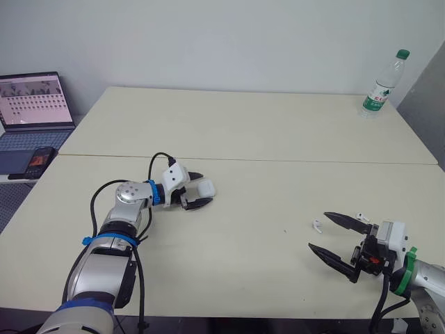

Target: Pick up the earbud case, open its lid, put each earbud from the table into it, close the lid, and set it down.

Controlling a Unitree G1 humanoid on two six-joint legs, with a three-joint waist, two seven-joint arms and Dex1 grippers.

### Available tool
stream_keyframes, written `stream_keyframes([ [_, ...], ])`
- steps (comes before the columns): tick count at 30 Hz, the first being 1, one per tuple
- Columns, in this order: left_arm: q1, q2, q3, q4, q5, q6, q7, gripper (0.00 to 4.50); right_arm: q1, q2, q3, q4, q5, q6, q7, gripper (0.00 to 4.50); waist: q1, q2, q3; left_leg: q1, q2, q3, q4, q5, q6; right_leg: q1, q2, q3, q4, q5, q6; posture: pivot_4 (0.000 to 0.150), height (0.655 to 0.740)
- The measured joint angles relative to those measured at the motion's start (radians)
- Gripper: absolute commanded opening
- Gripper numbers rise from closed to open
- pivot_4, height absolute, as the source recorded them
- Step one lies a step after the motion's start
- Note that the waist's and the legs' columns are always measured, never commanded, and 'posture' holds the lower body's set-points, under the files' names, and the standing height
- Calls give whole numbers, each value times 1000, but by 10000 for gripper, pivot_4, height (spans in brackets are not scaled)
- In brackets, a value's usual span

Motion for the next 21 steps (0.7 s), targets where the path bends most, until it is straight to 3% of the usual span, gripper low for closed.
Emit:
stream_keyframes([
  [13, -2, -12, 4, 1, -10, 48, -9, 44845, -5, 5, 0, -8, 16, 2, -5, 45000, 0, 0, 0, 0, 0, 0, 0, 0, 0, 1, 0, 0, 0, 0, 0, 1500, 7362],
  [16, -2, -17, 4, -1, -13, 66, -11, 39540, -4, 10, 0, -25, 44, 5, -5, 45000, 0, 0, 0, 1, 0, 0, 0, 0, 0, 1, 0, 0, 0, 0, 0, 1500, 7362],
  [19, -2, -31, 4, -2, -17, 79, -26, 29548, 5, 10, -1, -32, 49, 8, -6, 45000, 1, 0, 0, 1, 0, 0, 1, 0, 0, 1, 0, 0, 0, 0, 0, 1500, 7362],
  [21, -2, -33, 4, -4, -19, 87, -26, 27891, 13, 10, -2, -33, 52, 10, -8, 45000, 2, 0, 0, 1, 0, 0, 1, 0, 0, 1, 0, 0, 1, 0, 0, 1500, 7362],
])
